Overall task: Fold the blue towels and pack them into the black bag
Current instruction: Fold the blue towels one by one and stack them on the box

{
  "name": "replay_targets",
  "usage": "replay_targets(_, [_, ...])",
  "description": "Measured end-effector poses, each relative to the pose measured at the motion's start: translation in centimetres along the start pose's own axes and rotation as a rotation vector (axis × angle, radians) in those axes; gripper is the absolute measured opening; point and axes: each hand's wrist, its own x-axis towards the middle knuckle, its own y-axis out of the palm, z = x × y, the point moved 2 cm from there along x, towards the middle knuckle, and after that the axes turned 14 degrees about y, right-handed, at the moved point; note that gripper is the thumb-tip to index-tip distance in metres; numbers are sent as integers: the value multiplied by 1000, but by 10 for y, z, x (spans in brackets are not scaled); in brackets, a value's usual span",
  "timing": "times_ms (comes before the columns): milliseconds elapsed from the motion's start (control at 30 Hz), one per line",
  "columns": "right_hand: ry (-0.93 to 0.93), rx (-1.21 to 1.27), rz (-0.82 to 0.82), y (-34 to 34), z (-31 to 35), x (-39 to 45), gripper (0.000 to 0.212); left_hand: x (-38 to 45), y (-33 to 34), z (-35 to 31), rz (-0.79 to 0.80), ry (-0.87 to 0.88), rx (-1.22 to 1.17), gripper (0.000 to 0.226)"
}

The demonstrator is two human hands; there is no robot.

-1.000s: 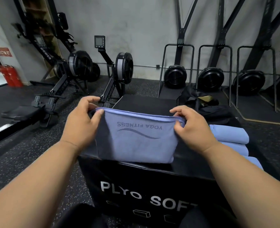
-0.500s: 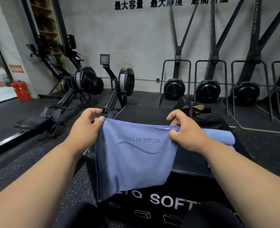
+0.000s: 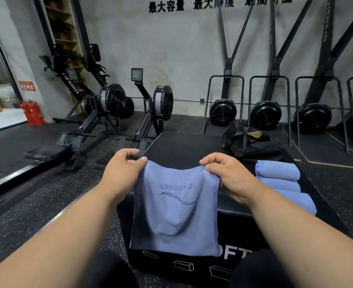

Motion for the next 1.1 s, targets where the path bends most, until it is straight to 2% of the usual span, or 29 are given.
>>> replay_targets(133, [95, 21, 75, 26, 1, -3, 24, -16, 24, -10, 59, -56, -227, 29])
replay_targets(267, [159, 31, 72, 45, -5, -2, 23, -37, 40, -21, 135, -30, -302, 31])
replay_targets(567, [222, 106, 67, 61, -6, -4, 24, -68, 40, -29, 250, 79, -284, 44])
replay_targets(733, [258, 249, 125, 61, -1, -9, 30, -70, 39, -21, 323, 135, -283, 64])
replay_targets(833, [278, 267, 158, 63, 6, -11, 33, -69, 37, -17, 286, 171, -239, 65])
replay_targets(1000, [281, 246, 179, 64, 9, -8, 41, -70, 34, -14, 172, 198, -240, 49])
replay_targets(1100, [217, 153, 187, 65, 6, -7, 37, -66, 30, -12, 103, 135, -333, 41])
